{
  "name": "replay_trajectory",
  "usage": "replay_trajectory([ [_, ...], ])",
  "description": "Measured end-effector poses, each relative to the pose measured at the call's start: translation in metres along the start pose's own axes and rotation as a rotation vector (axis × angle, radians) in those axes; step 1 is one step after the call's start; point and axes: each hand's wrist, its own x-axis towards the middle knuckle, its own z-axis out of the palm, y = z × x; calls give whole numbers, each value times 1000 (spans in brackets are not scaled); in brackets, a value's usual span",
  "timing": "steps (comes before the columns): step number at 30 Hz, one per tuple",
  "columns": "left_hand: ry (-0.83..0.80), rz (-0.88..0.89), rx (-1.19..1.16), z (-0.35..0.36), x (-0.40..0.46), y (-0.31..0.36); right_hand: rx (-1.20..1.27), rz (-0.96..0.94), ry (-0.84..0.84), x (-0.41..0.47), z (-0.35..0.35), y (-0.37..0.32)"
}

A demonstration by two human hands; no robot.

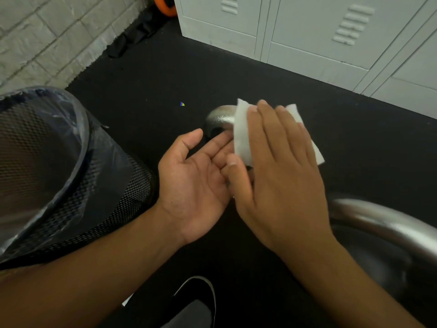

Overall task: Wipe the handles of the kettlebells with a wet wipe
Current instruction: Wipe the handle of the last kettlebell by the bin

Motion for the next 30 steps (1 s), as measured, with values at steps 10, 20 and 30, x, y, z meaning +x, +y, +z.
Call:
replay_trajectory([
  [10,-1,-25,13,-5,-3,7,98,-30,88,20,-18,-33],
  [20,-2,-14,23,-6,-1,13,162,-20,137,13,-18,-15],
  [30,1,-20,4,-3,-4,10,92,-118,84,5,-20,-21],
])
